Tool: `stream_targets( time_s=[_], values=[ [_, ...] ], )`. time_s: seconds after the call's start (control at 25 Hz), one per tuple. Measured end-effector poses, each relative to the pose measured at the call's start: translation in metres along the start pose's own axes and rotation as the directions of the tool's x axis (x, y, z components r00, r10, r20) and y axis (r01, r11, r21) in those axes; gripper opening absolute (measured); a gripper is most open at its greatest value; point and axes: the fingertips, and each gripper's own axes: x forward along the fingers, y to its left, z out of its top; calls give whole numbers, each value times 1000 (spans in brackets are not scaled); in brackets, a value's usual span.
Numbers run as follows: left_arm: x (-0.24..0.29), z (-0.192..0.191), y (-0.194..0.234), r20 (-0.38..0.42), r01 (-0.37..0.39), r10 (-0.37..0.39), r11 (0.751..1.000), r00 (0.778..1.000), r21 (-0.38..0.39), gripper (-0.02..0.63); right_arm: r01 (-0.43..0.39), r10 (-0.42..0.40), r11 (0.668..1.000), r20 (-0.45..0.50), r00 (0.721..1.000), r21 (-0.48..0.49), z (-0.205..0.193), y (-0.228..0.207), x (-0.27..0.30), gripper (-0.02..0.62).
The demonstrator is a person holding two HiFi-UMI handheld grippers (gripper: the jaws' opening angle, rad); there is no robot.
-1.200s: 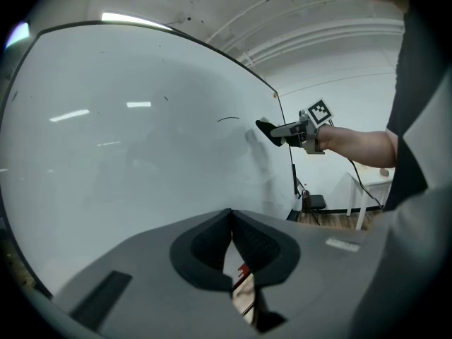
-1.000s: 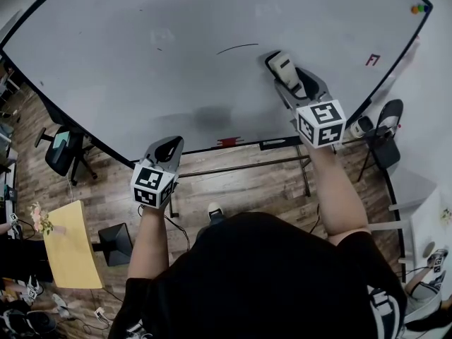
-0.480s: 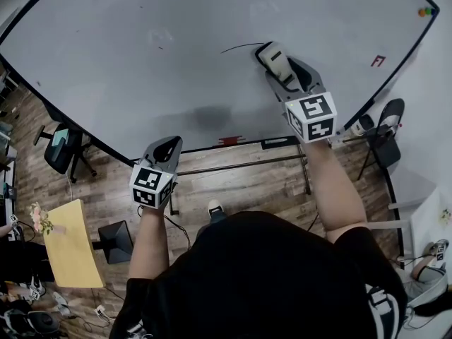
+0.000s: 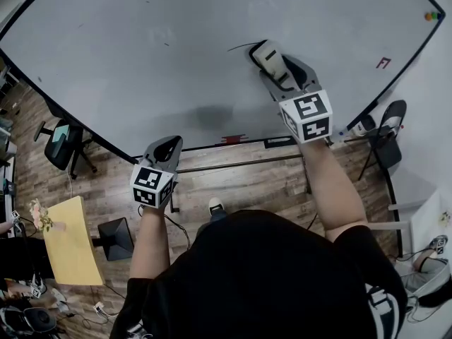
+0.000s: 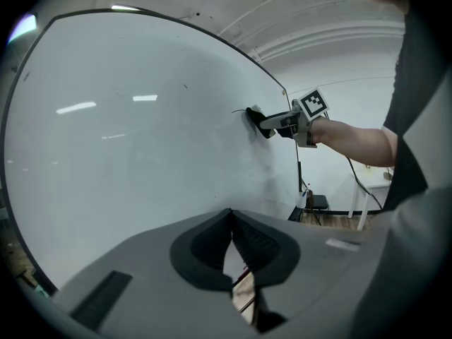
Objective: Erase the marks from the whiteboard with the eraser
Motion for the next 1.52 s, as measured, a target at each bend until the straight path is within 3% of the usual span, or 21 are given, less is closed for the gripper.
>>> stream_targets(
  time_s=[1.16, 1.52],
  values=[
    [-44, -33, 20, -16, -89, 88, 993, 996, -76, 14, -165, 162, 984, -53, 985, -68, 7, 91, 42, 250],
    [-47, -34, 21, -18, -90, 89, 993, 996, -74, 14, -107, 101, 986, -51, 994, -128, 11, 84, 40, 250]
  ],
)
